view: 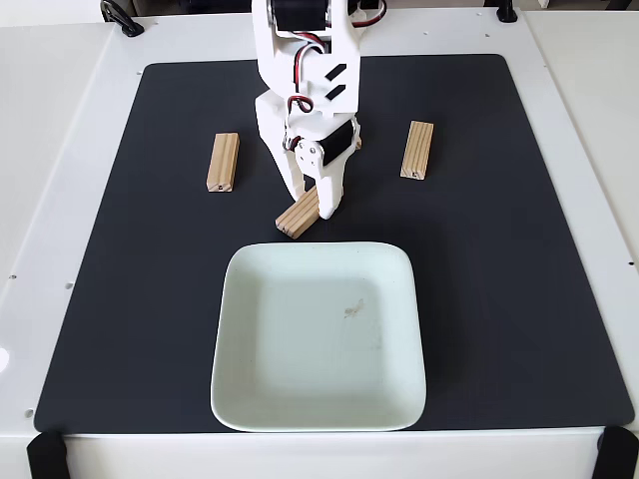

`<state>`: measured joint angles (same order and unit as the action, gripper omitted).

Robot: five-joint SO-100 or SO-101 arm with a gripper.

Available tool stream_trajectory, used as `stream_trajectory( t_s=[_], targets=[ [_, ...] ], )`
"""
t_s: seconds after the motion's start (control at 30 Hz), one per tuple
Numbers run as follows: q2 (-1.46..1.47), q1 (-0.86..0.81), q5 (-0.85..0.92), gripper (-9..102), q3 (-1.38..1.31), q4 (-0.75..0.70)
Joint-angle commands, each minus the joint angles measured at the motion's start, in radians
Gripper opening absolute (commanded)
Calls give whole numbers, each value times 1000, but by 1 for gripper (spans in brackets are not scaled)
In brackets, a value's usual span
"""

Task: Pick up the wooden block and place them on the plate.

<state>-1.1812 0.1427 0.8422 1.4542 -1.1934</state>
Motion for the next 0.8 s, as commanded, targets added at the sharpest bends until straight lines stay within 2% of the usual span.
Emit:
stream_trajectory(
  t_s=[0.0, 0.2, 0.53, 0.67, 0.77],
  targets=[
    [-11, 6, 6, 0, 9, -6],
    [-138, 43, -3, 0, 44, -20],
    [-611, 60, -2, 0, 407, -20],
    [-687, 60, -2, 0, 387, -23],
    [-684, 58, 0, 0, 288, -94]
  ],
)
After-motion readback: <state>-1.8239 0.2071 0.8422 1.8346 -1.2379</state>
